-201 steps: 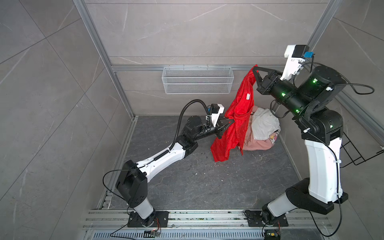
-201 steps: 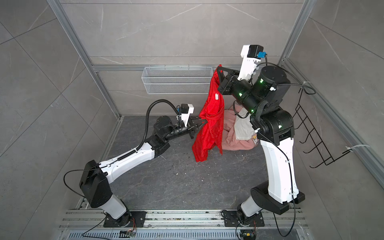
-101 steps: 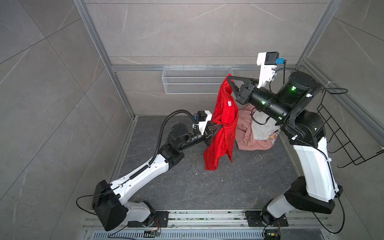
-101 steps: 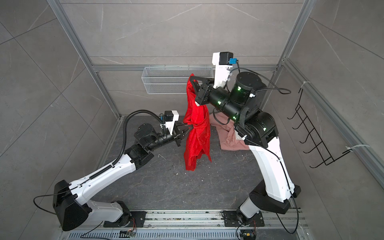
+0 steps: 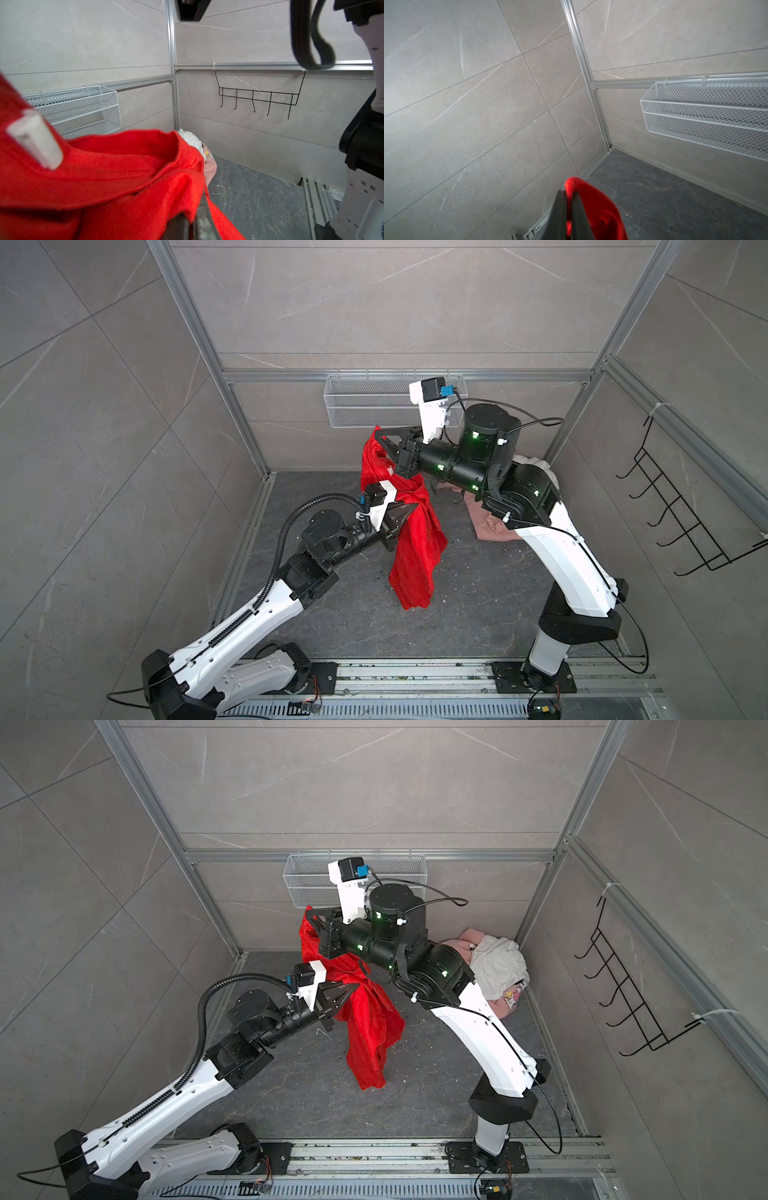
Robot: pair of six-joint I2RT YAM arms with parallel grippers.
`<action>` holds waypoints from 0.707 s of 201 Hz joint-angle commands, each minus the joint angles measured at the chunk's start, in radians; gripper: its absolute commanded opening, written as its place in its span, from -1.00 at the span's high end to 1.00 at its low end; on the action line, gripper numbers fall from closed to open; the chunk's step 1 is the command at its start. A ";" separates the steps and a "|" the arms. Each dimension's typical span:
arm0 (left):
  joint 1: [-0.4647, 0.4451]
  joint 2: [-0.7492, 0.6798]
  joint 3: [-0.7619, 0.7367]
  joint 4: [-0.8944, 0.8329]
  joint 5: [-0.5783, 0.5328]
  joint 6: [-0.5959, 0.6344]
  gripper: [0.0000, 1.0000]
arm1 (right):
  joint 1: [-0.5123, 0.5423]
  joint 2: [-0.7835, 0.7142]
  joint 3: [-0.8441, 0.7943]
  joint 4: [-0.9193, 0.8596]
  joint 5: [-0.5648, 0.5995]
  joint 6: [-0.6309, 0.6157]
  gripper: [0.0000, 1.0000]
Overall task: Pick out a specific cloth from the pile
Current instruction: 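Swing the right gripper with the garment toward open floor while the left gripper follows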
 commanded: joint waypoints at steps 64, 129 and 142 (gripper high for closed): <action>-0.005 -0.080 -0.147 -0.003 -0.121 0.035 1.00 | 0.003 -0.034 -0.222 0.108 0.003 0.036 1.00; -0.005 -0.139 -0.267 -0.045 -0.199 0.037 1.00 | -0.003 -0.063 -0.393 0.131 0.012 0.065 1.00; -0.006 -0.149 -0.282 -0.061 -0.207 0.032 1.00 | -0.009 -0.072 -0.421 0.124 0.012 0.067 1.00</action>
